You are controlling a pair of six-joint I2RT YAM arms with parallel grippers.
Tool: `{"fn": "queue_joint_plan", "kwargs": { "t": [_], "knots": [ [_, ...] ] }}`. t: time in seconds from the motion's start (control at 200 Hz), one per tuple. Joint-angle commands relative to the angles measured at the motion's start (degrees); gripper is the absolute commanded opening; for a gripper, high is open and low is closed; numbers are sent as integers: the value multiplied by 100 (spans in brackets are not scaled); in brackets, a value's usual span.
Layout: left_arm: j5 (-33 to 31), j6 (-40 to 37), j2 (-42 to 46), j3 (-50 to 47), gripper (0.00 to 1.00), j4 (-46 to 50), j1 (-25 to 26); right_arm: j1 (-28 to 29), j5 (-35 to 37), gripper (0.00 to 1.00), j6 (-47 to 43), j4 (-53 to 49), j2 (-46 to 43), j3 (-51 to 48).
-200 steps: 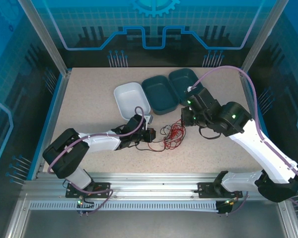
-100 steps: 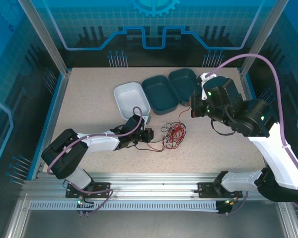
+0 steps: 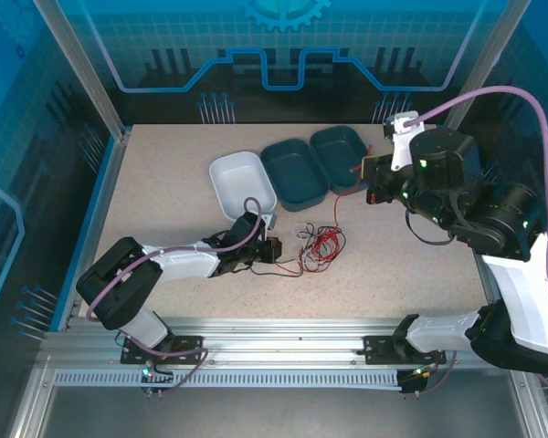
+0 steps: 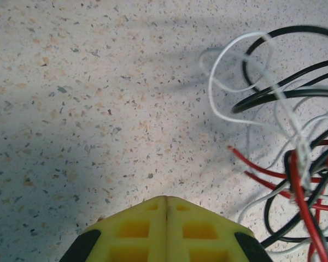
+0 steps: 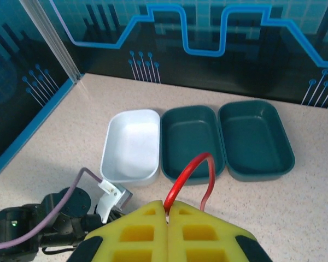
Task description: Untangle the cables
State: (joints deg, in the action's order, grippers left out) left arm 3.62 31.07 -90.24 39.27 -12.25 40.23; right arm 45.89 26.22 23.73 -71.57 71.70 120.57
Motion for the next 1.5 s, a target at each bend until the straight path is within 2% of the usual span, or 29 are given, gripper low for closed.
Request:
{"fn": "queue_joint_plan", "kwargs": {
  "t": [0.0,0.37,0.585,0.871,0.971,1.151,1.326,1.416,1.491],
  "knots": [
    [-142,-87,162,-112,0,113,-48,-56,131,2,-260,70,-2,386],
    [-138,-66,172,-191,0,100,-89,-54,86,0,-489,424,-7,797],
    [-142,-62,147,-194,0,108,-94,-59,-86,0,-724,476,253,1549],
    [-9,-13,111,-150,0,30,-118,-58,-296,0,-686,629,292,1417],
    [208,9,223,-73,10,-1,-112,-55,-362,0,-612,565,293,1187],
    [699,-132,781,33,45,-142,-117,-54,-337,0,-503,280,431,988],
    [1260,-796,1366,-38,50,-705,-60,-59,-469,0,-465,227,533,928],
    [1610,-1248,1482,21,58,-975,82,-56,-568,0,-461,257,549,933],
    [1645,-1650,1387,212,63,-999,319,-55,-634,0,-428,286,547,924]
  ]
}}
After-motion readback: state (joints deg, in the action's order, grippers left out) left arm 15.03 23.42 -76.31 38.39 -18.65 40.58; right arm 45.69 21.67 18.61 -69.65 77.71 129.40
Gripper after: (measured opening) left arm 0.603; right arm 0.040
